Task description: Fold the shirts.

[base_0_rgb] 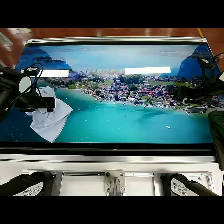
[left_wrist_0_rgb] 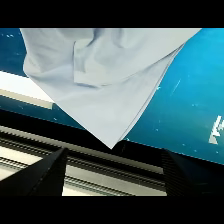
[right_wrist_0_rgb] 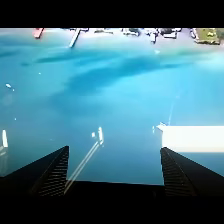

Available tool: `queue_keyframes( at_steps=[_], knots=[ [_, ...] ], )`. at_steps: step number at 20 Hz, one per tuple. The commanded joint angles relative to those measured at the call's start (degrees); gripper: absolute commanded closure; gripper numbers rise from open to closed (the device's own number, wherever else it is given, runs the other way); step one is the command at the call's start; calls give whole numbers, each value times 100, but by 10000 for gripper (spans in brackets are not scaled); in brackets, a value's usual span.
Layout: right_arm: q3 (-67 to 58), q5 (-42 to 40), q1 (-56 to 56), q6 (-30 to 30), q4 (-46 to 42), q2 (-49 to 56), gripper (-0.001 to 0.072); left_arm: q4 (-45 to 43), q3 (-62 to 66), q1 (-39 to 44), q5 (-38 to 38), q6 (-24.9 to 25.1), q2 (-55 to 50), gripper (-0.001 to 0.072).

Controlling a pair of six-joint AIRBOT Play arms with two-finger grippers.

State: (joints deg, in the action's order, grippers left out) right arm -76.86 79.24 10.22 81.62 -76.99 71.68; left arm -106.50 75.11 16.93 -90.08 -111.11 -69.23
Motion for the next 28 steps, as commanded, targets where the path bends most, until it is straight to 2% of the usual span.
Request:
queue_keyframes(
  at_steps=[1,16,19,24,25,27,28],
  knots=[
    [-4,2,-2,2,0,4,14,-2,-2,-7,2,2,-2,38],
    [-4,-39,-4,7,109,4,14,0,-4,-7,2,0,-2,38],
    [-4,-28,-4,46,562,4,14,-2,-4,-7,378,0,-11,39],
    [-4,-39,-4,35,1054,4,14,-2,-4,-7,400,4,-11,40],
    [-4,-37,-4,26,1049,4,14,-9,-4,-20,511,55,-15,41],
    [-4,-33,-4,26,1049,4,14,-170,-2,-175,1163,817,-92,17],
    [-4,-33,-4,20,1049,4,14,-372,7,-420,1541,721,-186,-9]
  ],
)
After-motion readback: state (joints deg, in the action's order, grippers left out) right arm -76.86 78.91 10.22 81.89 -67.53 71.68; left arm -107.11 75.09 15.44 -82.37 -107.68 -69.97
